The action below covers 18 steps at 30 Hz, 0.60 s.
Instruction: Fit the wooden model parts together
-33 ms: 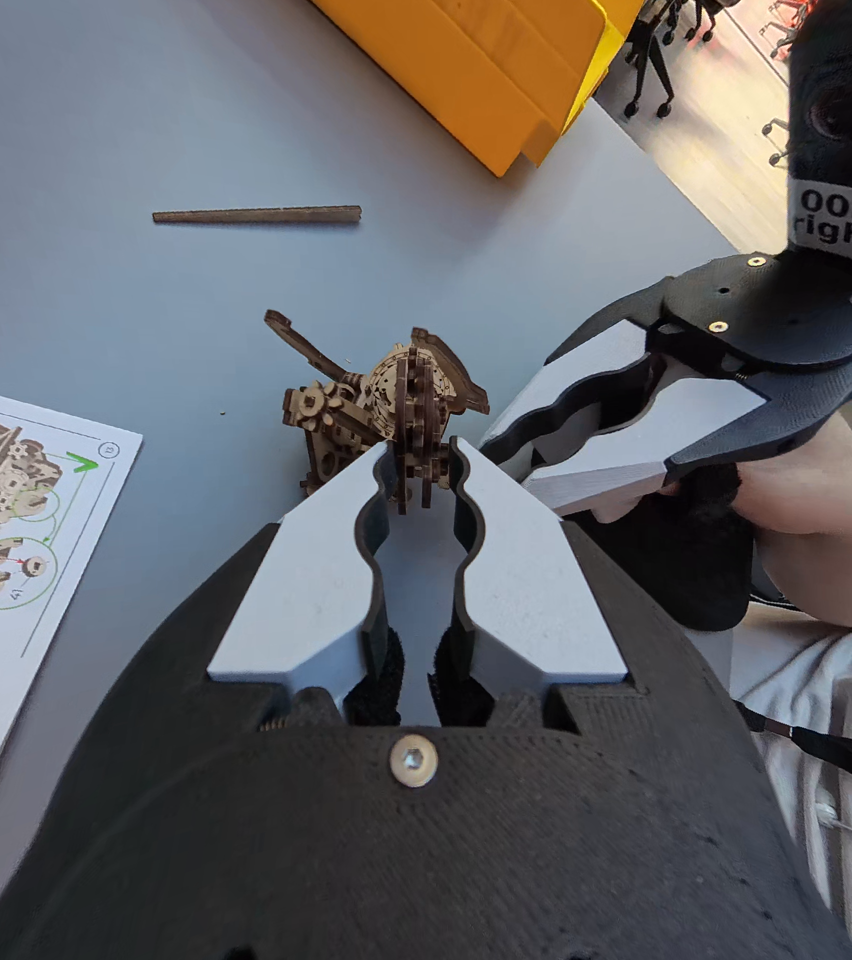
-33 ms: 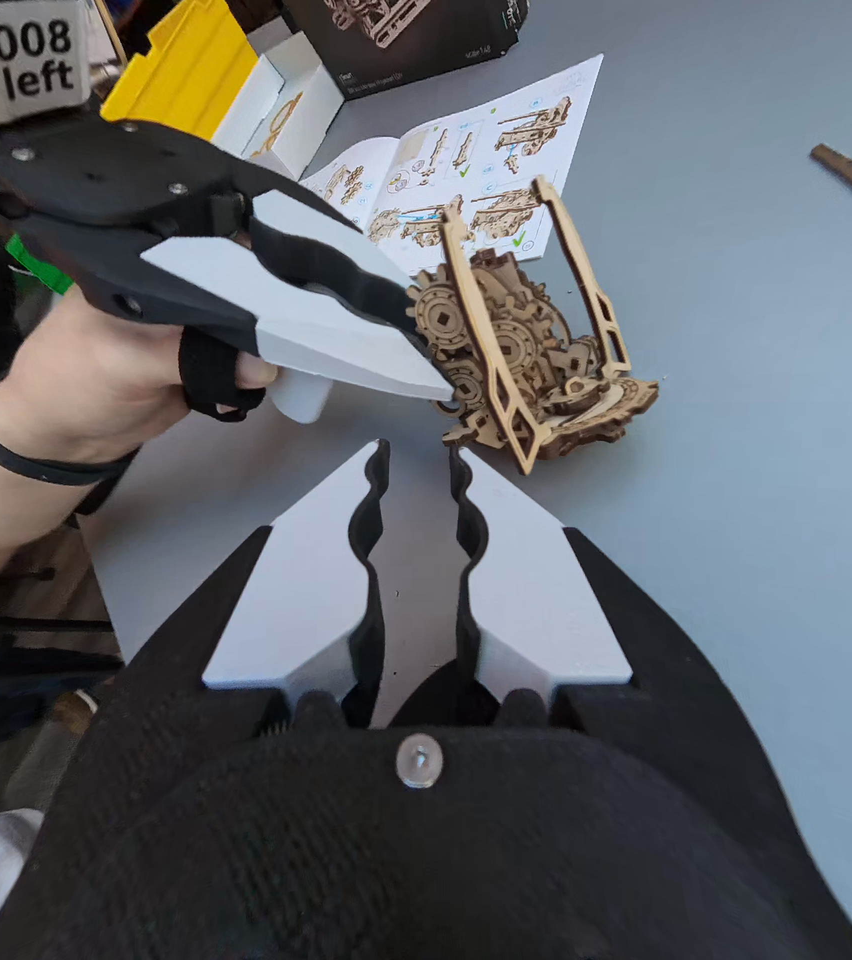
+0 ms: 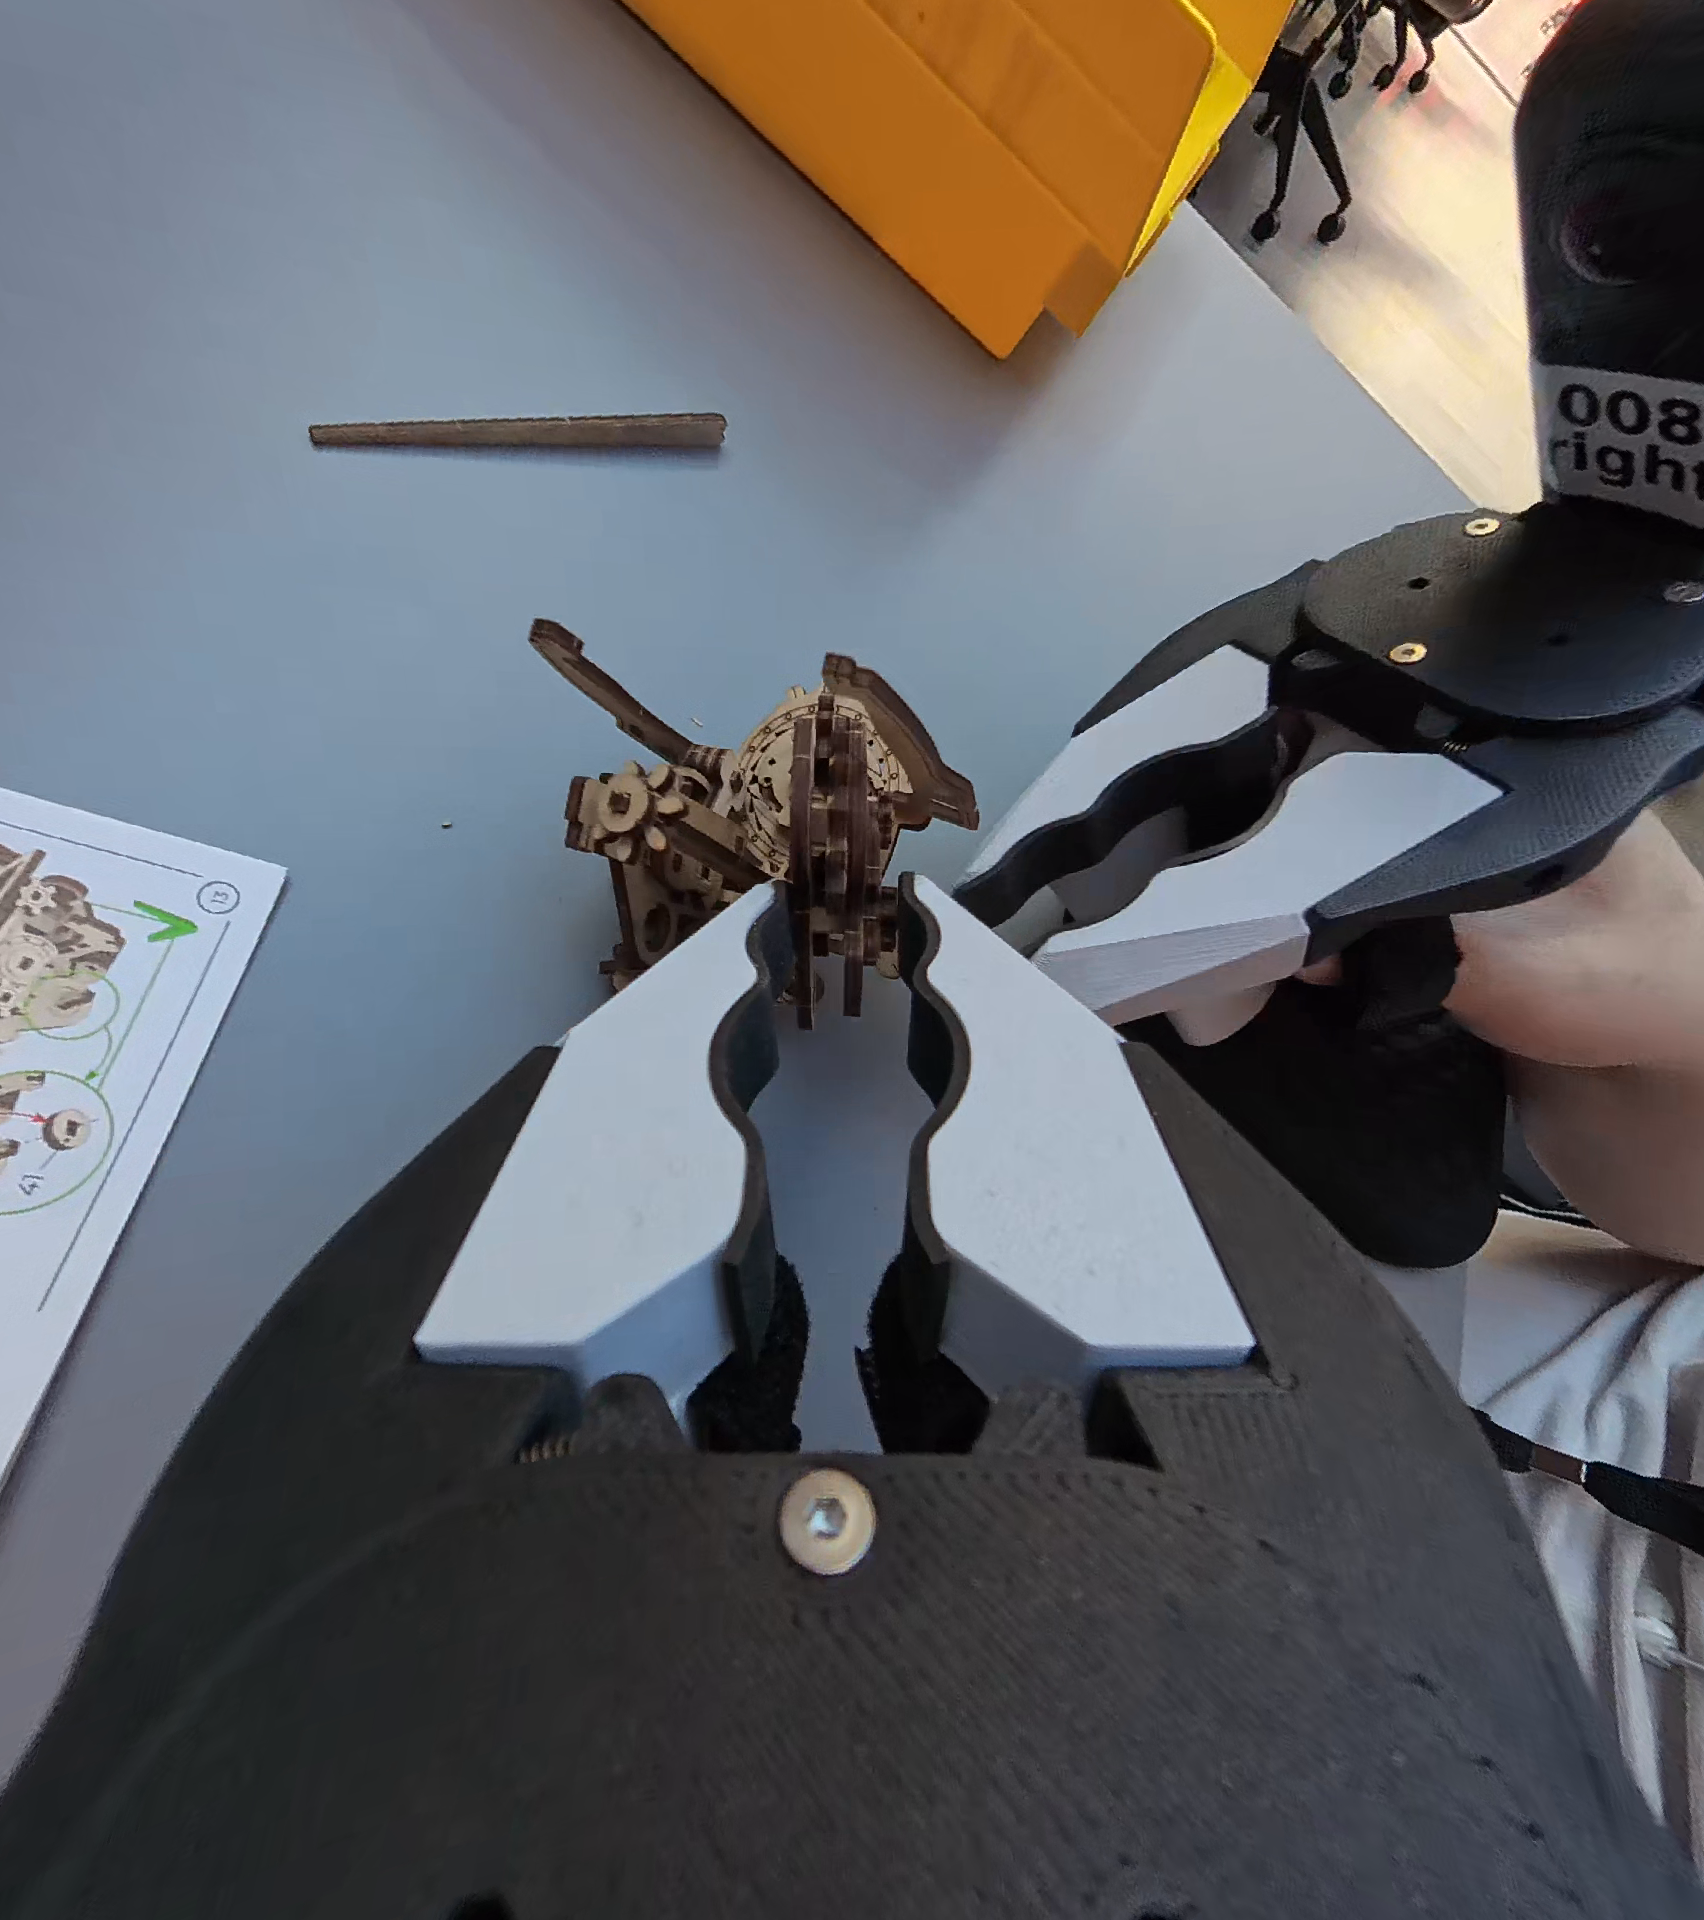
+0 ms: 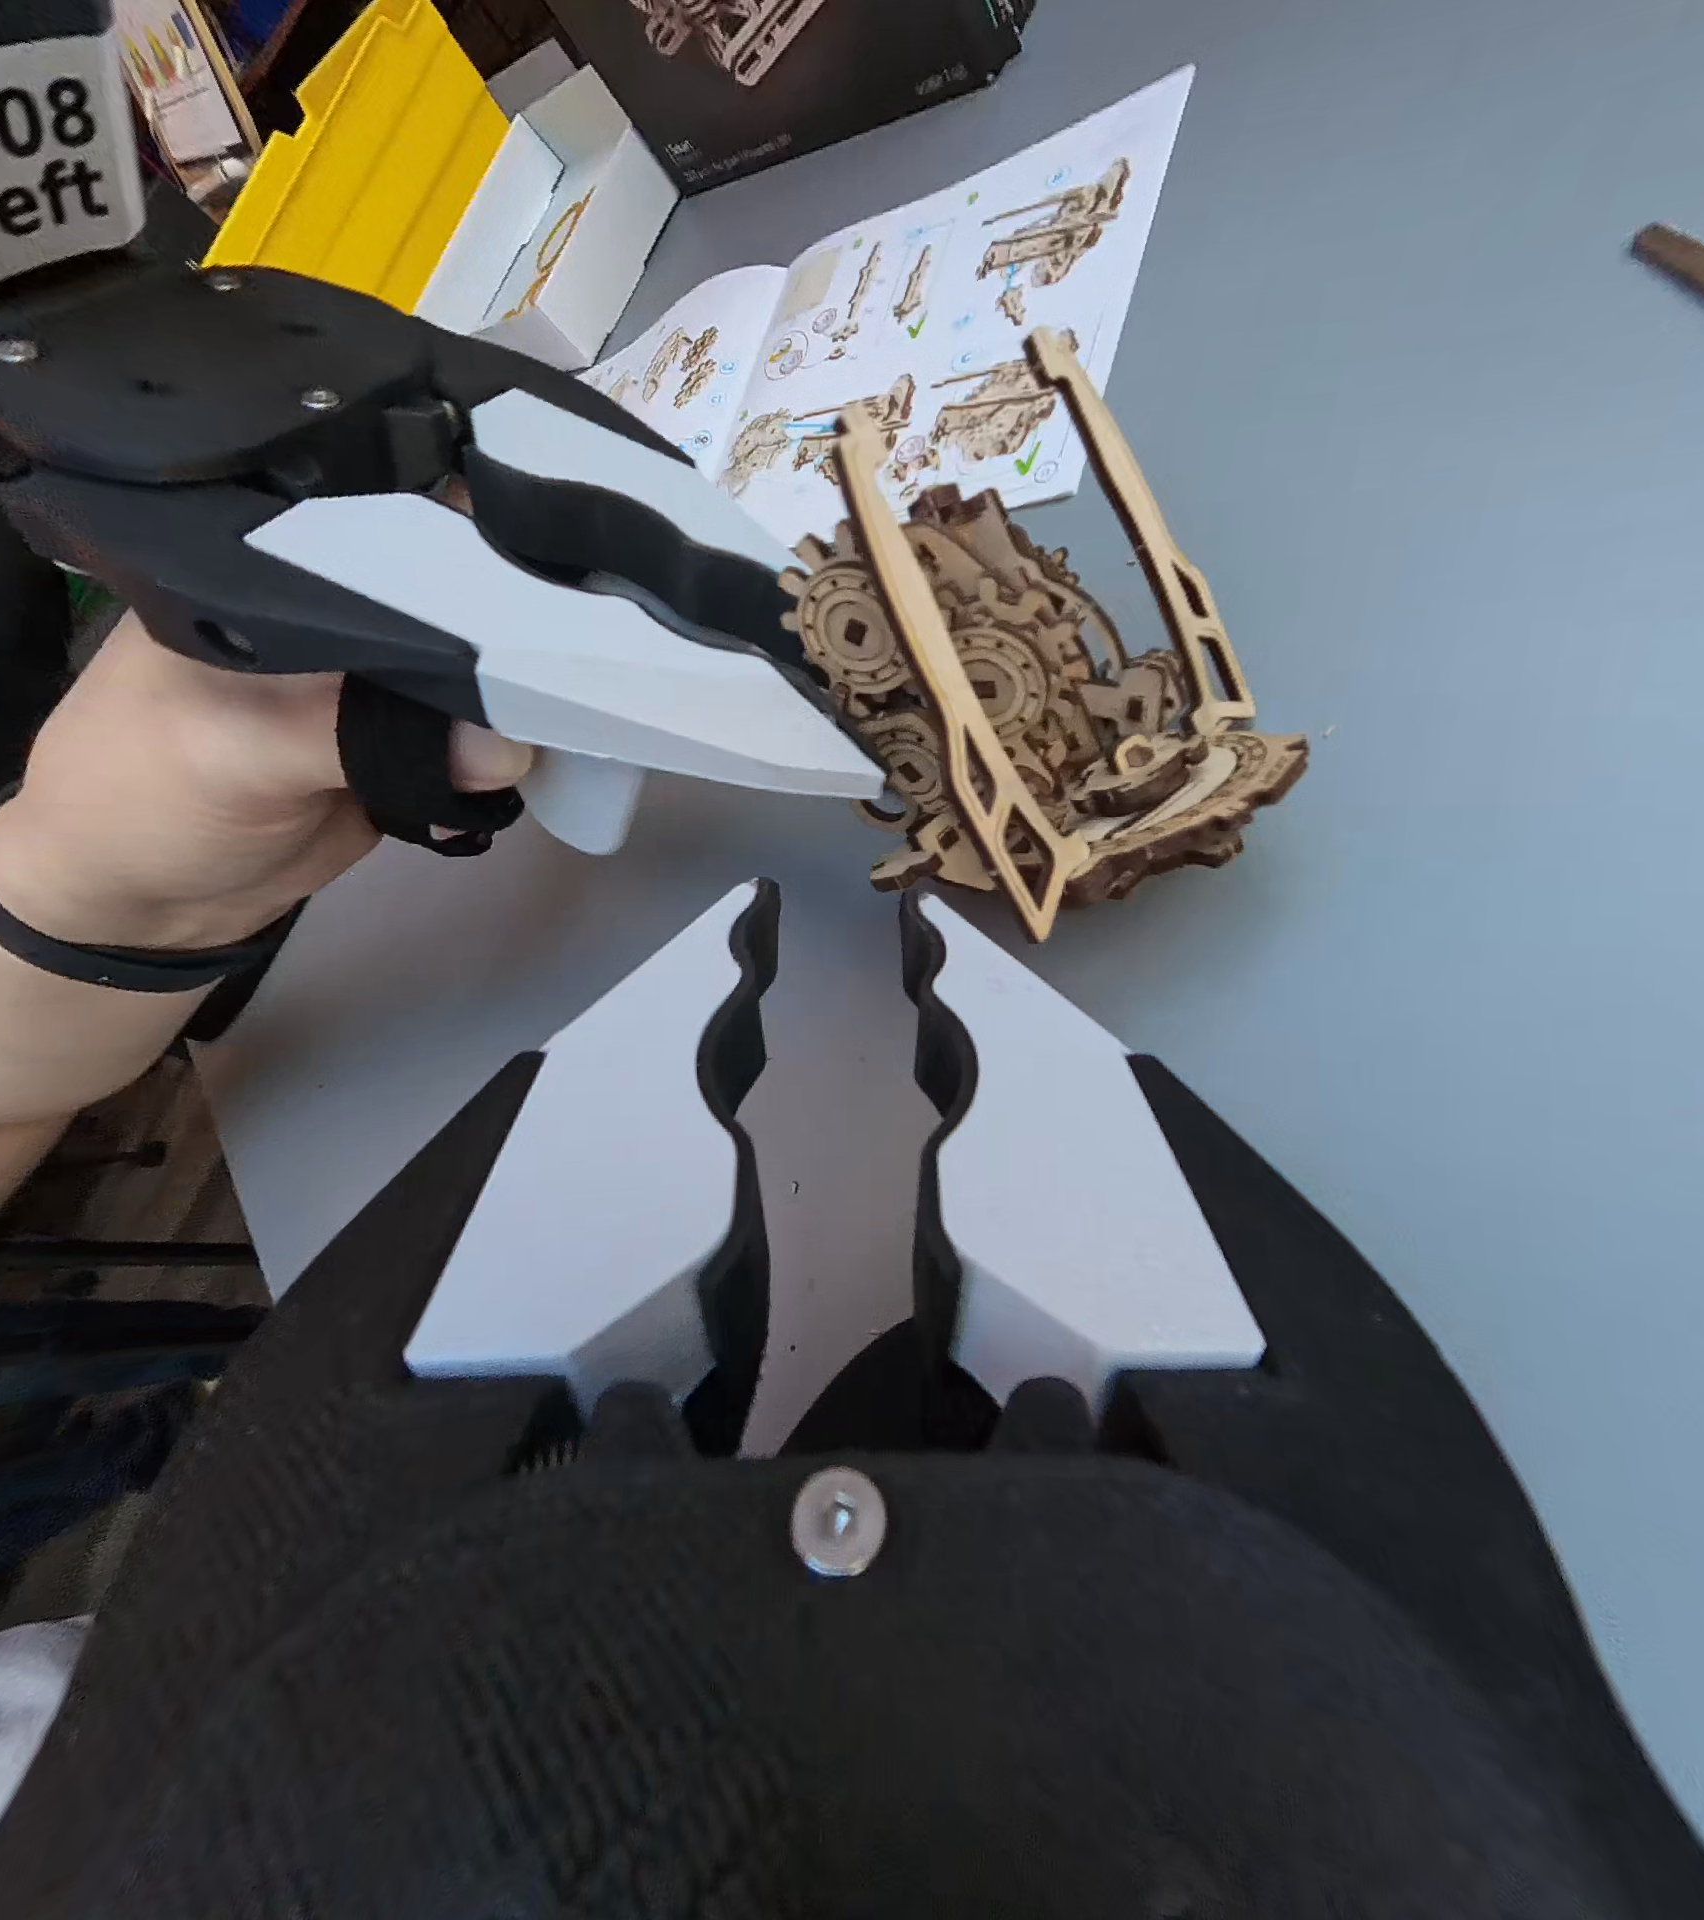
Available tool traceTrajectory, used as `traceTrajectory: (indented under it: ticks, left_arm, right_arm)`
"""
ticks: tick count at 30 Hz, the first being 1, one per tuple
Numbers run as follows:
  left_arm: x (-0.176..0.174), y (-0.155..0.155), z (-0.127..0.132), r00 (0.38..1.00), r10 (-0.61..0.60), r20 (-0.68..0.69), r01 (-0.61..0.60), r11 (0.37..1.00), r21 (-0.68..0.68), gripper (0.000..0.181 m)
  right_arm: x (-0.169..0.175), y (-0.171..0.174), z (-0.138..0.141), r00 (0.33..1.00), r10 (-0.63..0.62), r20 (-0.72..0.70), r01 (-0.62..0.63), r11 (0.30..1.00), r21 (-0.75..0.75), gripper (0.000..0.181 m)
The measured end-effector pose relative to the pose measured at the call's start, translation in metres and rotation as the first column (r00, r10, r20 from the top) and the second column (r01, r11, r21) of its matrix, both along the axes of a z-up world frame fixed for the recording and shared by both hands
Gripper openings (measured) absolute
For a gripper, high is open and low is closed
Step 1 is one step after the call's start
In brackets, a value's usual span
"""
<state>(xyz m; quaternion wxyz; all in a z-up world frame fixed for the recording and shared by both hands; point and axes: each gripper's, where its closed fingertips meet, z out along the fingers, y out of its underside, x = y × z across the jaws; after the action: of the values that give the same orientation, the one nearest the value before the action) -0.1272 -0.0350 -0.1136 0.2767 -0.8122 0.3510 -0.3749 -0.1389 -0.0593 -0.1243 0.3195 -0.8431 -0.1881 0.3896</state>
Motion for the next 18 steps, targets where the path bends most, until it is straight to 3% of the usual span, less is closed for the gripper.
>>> traceTrajectory:
  ticks: [4, 12, 18]
  left_arm:
    - [0.0, 0.001, 0.001, 0.999, 0.029, 0.032, -0.029, 1.0, -0.007, 0.018]
    - [-0.001, 0.003, 0.003, 0.998, 0.044, 0.042, -0.046, 0.998, 0.053, 0.018]
    - [-0.004, 0.001, 0.013, 0.995, 0.046, 0.084, -0.055, 0.993, 0.103, 0.018]
  right_arm:
    - [0.001, 0.005, -0.007, 0.999, -0.013, -0.051, 0.011, 0.999, -0.048, 0.003]
    - [0.004, 0.01, -0.001, 0.992, -0.015, -0.127, 0.007, 0.998, -0.069, 0.0]
    - [0.006, 0.007, -0.005, 0.999, 0.043, -0.012, -0.042, 0.999, 0.017, 0.0]
